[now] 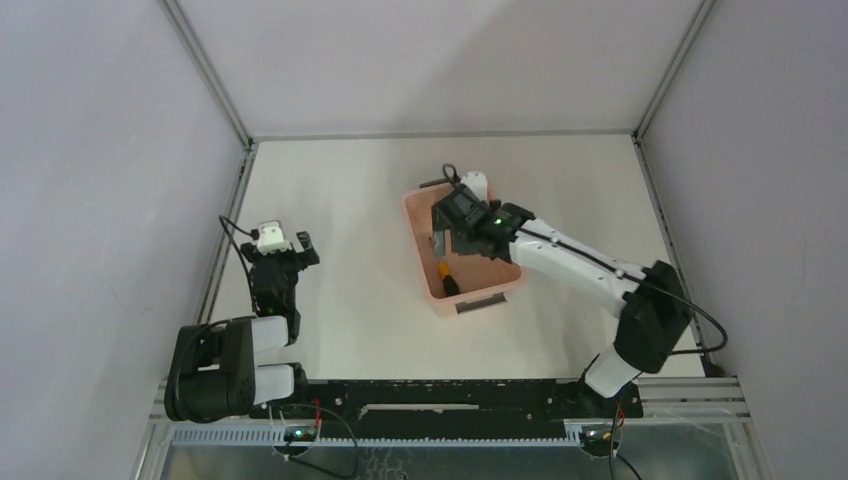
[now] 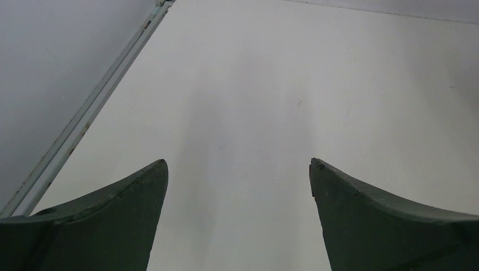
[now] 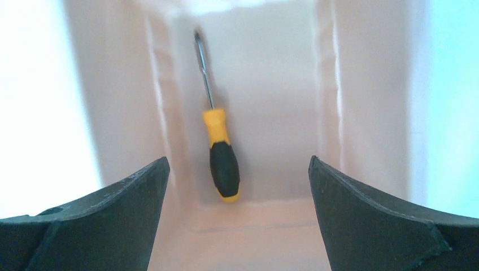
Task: Put the screwdriver in the bin
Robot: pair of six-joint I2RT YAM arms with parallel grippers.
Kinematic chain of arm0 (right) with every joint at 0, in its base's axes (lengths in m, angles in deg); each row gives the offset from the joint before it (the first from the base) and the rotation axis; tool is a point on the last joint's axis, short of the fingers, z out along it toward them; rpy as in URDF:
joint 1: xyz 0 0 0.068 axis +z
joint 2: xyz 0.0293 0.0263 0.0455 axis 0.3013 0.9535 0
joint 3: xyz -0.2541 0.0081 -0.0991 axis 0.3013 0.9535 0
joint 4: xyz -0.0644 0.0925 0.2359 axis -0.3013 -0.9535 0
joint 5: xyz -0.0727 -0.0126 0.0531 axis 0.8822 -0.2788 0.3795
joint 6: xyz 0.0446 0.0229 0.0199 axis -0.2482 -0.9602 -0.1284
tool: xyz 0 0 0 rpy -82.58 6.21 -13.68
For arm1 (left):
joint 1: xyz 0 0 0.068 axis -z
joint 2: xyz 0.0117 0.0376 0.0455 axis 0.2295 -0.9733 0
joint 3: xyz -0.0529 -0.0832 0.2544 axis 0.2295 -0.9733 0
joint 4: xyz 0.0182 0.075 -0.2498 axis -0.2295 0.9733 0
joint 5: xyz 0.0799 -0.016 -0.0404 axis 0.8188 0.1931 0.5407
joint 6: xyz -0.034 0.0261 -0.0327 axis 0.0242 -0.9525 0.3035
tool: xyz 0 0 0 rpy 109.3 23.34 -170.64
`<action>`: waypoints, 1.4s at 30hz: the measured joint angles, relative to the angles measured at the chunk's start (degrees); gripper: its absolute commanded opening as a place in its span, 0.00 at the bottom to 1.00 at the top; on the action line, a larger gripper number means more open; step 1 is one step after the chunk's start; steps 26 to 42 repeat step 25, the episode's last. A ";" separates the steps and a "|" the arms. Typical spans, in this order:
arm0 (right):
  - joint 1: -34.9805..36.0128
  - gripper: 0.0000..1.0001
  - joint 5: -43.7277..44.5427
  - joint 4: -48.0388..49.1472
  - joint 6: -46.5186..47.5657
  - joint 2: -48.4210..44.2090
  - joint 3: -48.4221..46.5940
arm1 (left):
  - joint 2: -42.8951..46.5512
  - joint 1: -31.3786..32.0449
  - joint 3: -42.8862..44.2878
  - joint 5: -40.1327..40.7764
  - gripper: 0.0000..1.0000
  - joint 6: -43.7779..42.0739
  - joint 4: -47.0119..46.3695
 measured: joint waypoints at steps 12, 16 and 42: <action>-6.08 1.00 5.84 -8.07 9.42 -10.95 -15.10 | 0.00 0.00 0.00 0.00 1.00 0.00 0.00; -15.63 1.00 5.62 -10.08 11.69 -14.69 -14.99 | 0.00 0.00 0.00 0.00 1.00 0.00 0.00; -42.75 1.00 1.22 -12.00 14.86 -22.82 -9.81 | 0.00 0.00 0.00 0.00 1.00 0.00 0.00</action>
